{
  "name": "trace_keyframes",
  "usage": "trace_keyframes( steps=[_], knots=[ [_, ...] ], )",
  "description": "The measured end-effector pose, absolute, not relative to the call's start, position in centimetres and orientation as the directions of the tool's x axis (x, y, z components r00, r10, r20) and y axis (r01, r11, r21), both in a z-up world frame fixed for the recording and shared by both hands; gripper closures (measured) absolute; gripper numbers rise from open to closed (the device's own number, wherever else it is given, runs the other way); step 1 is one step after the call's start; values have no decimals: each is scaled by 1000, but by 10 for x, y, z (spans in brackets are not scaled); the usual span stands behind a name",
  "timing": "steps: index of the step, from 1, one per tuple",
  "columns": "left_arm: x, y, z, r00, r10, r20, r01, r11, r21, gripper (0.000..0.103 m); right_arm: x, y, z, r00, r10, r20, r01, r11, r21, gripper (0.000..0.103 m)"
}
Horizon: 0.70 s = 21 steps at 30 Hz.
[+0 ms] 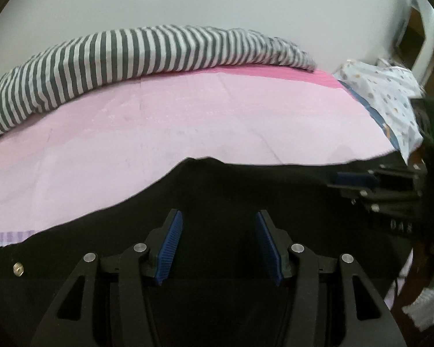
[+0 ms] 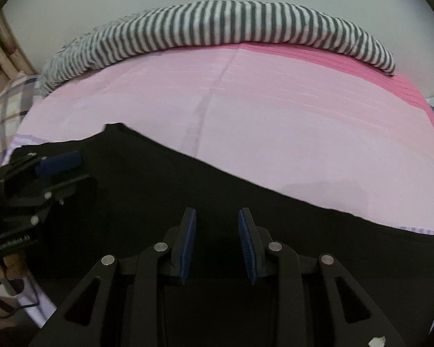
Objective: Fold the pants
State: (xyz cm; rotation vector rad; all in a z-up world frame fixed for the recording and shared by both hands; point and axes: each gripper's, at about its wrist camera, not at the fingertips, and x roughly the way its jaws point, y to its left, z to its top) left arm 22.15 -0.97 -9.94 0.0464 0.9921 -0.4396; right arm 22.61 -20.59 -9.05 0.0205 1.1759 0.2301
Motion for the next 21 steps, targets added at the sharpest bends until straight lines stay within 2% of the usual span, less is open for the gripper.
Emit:
trace_keyframes(
  steps=[5, 12, 16, 21],
  knots=[
    [241, -16, -108, 471, -274, -838, 351, 930, -106, 49, 242, -212, -98, 373, 196, -907, -129, 979, 158, 75],
    [235, -16, -102, 481, -274, -833, 350, 931, -104, 49, 233, -237, -82, 428, 216, -878, -65, 976, 209, 74],
    [211, -23, -90, 476, -324, -818, 395, 909, -131, 49, 203, -282, -69, 480, 129, -868, 47, 984, 172, 65],
    [179, -35, -90, 437, -347, -830, 449, 884, -133, 49, 161, -342, -76, 462, 54, -885, 186, 970, 157, 65]
  ],
)
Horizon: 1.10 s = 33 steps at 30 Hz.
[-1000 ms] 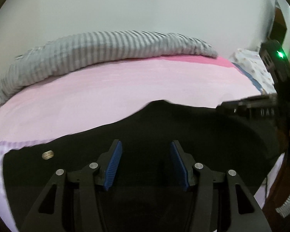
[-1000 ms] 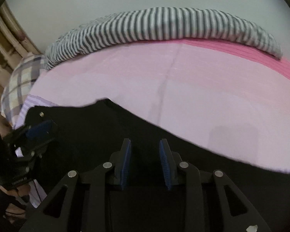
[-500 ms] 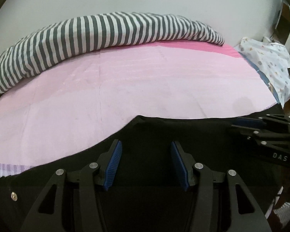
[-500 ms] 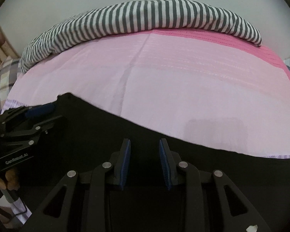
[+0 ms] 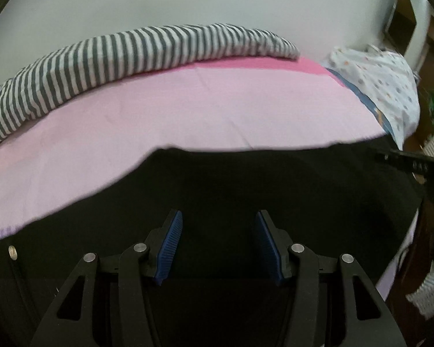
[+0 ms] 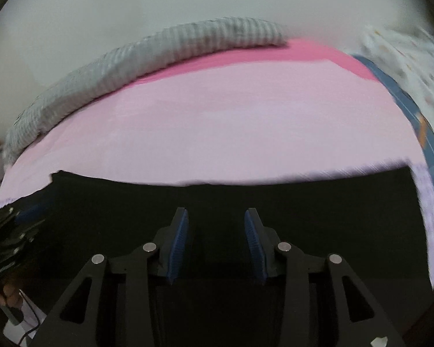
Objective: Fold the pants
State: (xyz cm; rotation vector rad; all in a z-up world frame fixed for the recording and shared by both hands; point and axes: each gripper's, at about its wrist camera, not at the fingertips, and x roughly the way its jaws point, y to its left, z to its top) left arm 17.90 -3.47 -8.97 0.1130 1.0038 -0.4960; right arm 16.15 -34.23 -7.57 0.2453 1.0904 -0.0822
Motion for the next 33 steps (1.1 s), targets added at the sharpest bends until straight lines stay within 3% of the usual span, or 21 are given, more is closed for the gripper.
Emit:
trace_keyframes(
  steps=[4, 8, 20, 27, 33],
  knots=[
    [159, -37, -96, 409, -342, -846, 455, 880, -136, 49, 126, -380, -82, 450, 15, -893, 273, 950, 154, 65],
    [148, -38, -105, 396, -317, -861, 441, 889, -124, 49, 109, -401, -92, 407, -74, -910, 312, 948, 62, 64],
    [149, -31, -111, 421, -256, -870, 379, 921, -88, 49, 132, -480, -100, 395, -153, -906, 376, 927, 7, 64],
    [142, -35, -105, 426, -261, -866, 361, 927, -102, 48, 61, -517, -65, 525, -34, -851, 464, 849, 253, 62],
    [123, -52, -88, 465, -294, -835, 398, 912, -99, 48, -9, -534, -65, 554, 13, -832, 548, 747, 376, 61]
  ],
)
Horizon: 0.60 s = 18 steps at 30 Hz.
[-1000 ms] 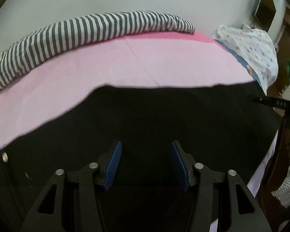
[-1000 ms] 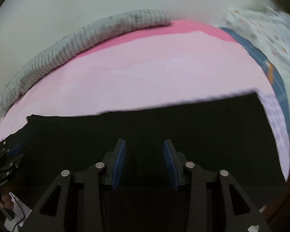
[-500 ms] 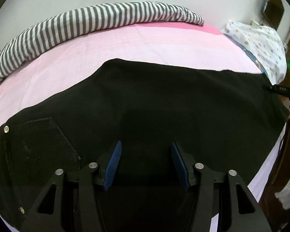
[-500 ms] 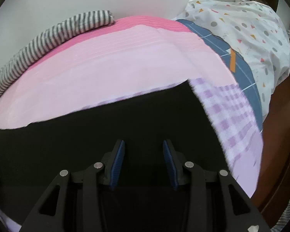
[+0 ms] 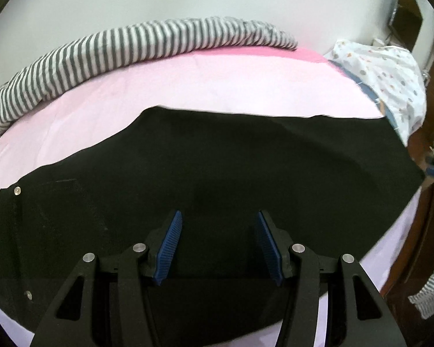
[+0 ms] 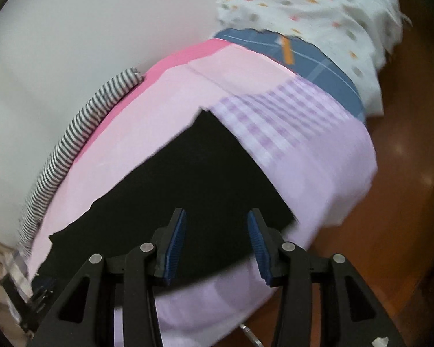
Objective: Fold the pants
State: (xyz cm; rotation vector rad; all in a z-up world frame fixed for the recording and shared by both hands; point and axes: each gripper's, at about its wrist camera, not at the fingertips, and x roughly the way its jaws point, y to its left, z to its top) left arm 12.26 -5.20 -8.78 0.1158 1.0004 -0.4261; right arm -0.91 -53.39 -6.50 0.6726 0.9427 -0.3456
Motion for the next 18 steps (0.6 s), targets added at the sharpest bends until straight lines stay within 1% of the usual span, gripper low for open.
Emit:
trace_keyframes(
  steps=[7, 18],
  knots=[
    [109, -76, -85, 445, -329, -833, 454, 885, -107, 48, -35, -544, -85, 573, 42, -818, 588, 674, 446, 61],
    [103, -88, -89, 424, -320, -847, 458, 883, -104, 48, -37, -556, -107, 587, 33, -809, 601, 651, 463, 60]
  ],
)
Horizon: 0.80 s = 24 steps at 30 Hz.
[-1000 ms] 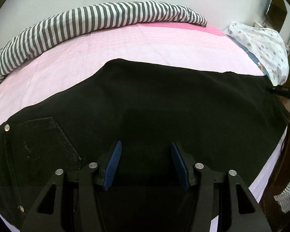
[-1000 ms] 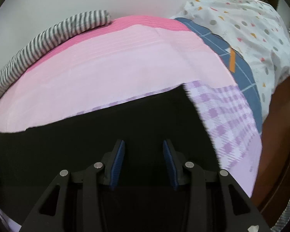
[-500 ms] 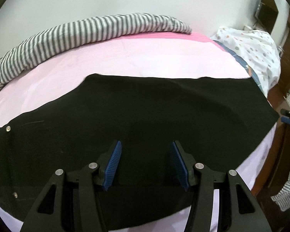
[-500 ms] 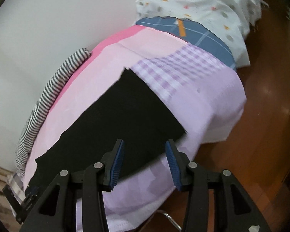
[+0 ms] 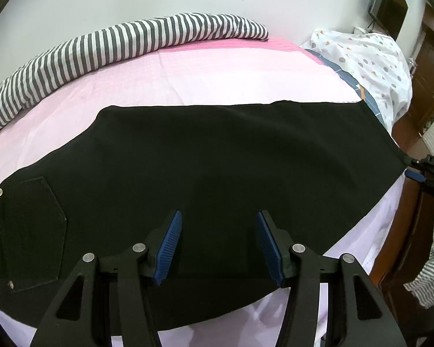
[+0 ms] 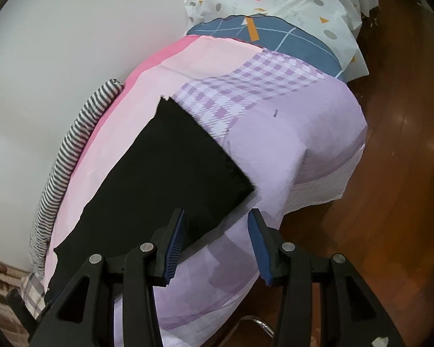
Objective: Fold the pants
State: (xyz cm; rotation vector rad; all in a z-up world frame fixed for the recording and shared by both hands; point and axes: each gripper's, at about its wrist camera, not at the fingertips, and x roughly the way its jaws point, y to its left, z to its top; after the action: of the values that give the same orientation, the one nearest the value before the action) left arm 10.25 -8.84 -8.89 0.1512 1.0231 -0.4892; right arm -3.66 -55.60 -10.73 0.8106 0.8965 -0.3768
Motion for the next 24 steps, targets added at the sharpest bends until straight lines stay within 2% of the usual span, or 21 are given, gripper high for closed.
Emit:
trace_keyframes(
  steps=[17, 24],
  knots=[
    [102, -111, -97, 399, -302, -866, 482, 872, -82, 48, -26, -540, -107, 627, 14, -779, 528, 727, 439, 63],
    [103, -112, -99, 396, -301, -868, 472, 877, -89, 48, -27, -559, -111, 672, 42, -740, 547, 646, 532, 65]
  ],
)
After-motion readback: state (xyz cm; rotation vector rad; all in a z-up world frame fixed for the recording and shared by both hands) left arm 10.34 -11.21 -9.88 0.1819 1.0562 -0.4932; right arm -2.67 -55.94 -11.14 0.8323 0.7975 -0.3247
